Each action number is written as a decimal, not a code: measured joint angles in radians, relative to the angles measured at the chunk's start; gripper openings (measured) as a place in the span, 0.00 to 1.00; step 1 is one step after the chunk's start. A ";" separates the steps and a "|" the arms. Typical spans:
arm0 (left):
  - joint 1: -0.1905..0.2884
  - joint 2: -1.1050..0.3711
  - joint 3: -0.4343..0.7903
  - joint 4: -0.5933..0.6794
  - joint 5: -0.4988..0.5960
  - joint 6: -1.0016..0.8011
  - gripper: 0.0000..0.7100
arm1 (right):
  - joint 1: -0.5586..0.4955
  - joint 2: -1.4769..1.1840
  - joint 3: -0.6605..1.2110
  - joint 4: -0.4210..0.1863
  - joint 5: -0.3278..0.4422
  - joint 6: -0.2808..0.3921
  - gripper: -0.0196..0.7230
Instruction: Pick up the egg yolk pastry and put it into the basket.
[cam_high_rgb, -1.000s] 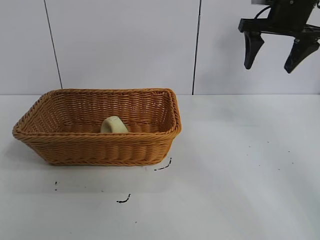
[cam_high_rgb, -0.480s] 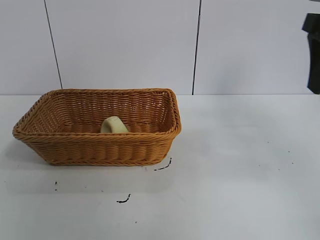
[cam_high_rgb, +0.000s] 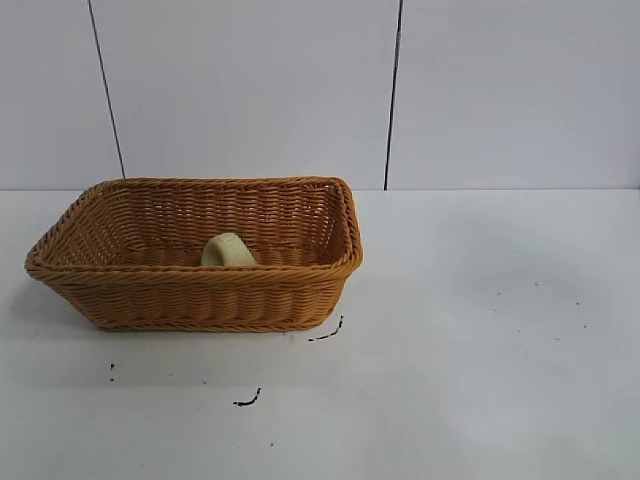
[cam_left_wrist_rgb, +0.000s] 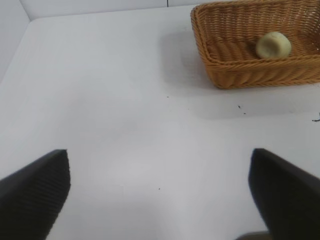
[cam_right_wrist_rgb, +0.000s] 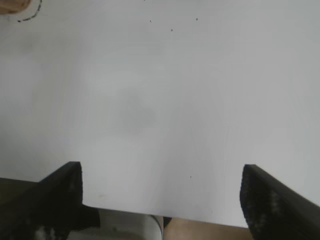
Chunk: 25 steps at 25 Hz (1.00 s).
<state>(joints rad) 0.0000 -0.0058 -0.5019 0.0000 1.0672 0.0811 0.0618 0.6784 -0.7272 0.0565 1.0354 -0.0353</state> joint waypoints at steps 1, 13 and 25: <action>0.000 0.000 0.000 0.000 0.000 0.000 0.98 | 0.000 -0.053 0.029 0.001 -0.013 -0.001 0.85; 0.000 0.000 0.000 0.000 0.000 0.000 0.98 | 0.000 -0.538 0.236 0.005 -0.016 -0.021 0.85; 0.000 0.000 0.000 0.000 0.000 0.000 0.98 | 0.000 -0.682 0.237 0.006 -0.015 -0.022 0.85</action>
<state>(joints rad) 0.0000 -0.0058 -0.5019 0.0000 1.0672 0.0811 0.0618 -0.0033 -0.4902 0.0625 1.0206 -0.0575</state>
